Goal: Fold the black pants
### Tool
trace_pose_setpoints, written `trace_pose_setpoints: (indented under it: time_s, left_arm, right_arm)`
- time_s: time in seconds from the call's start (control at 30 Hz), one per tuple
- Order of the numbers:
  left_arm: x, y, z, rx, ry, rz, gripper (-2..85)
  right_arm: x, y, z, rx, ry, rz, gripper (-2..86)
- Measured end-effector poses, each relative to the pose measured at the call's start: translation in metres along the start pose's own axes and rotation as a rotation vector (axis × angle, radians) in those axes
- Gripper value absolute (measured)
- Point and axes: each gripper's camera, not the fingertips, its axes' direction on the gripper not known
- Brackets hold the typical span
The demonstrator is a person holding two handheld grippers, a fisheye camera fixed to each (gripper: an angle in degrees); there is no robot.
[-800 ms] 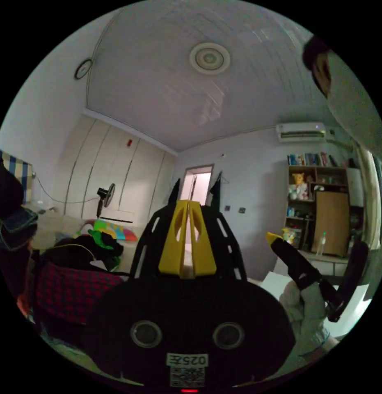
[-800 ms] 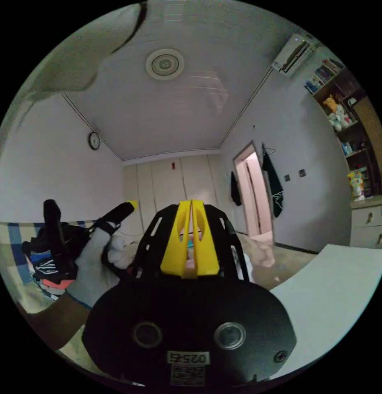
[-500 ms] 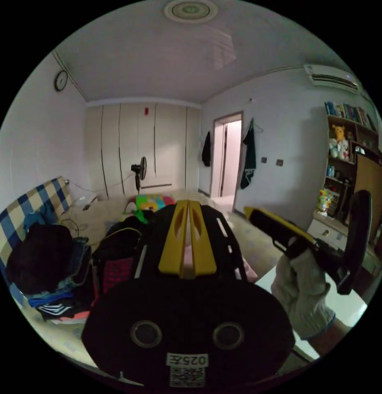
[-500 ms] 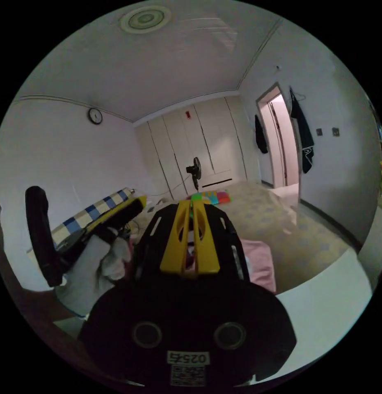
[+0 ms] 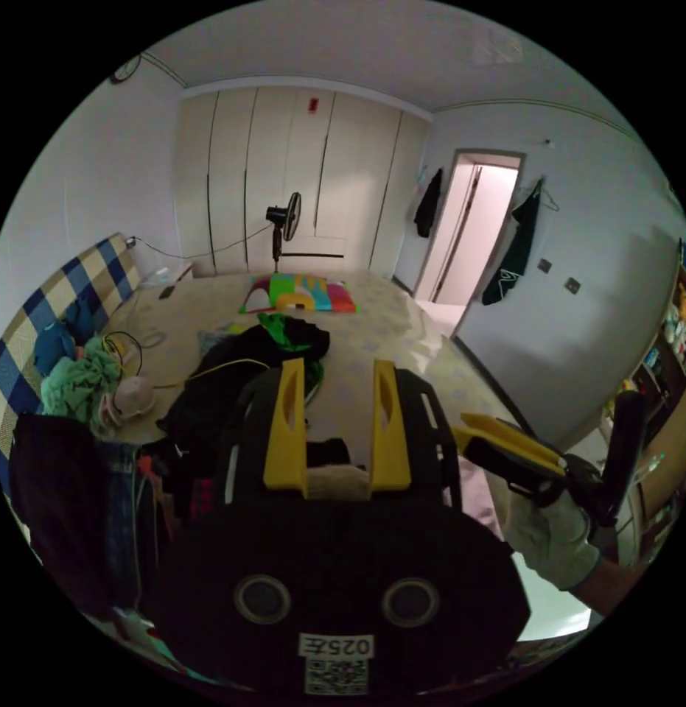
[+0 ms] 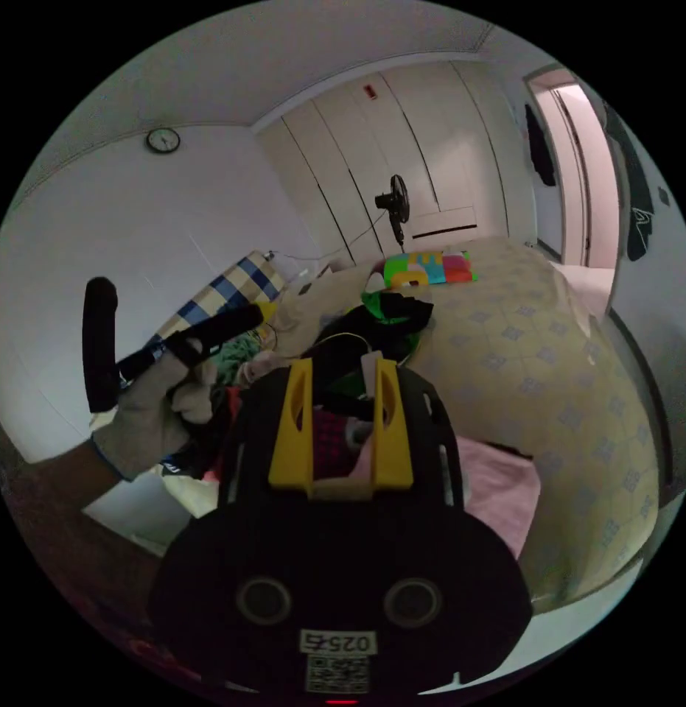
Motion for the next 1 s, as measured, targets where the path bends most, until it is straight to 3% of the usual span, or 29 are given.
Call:
trace_pose_setpoints:
  time_s: [0.37, 0.53, 0.77, 1.0]
  left_arm:
    - [-0.134, -0.148, 0.183, -0.125, 0.063, -0.175, 10.8]
    - [-0.189, -0.202, 0.289, -0.256, 0.152, -0.143, 14.3]
    - [-0.244, -0.227, 0.362, -0.297, 0.072, -0.131, 16.3]
    - [-0.329, -0.280, 0.439, -0.343, 0.122, -0.291, 12.8]
  right_arm:
    - [0.089, -0.133, 0.267, -0.073, 0.011, -0.167, 13.7]
    - [0.113, -0.184, 0.409, -0.206, 0.056, -0.262, 13.8]
    - [0.152, -0.219, 0.514, -0.246, 0.050, -0.155, 14.0]
    - [0.177, -0.270, 0.613, -0.343, 0.166, -0.200, 13.7]
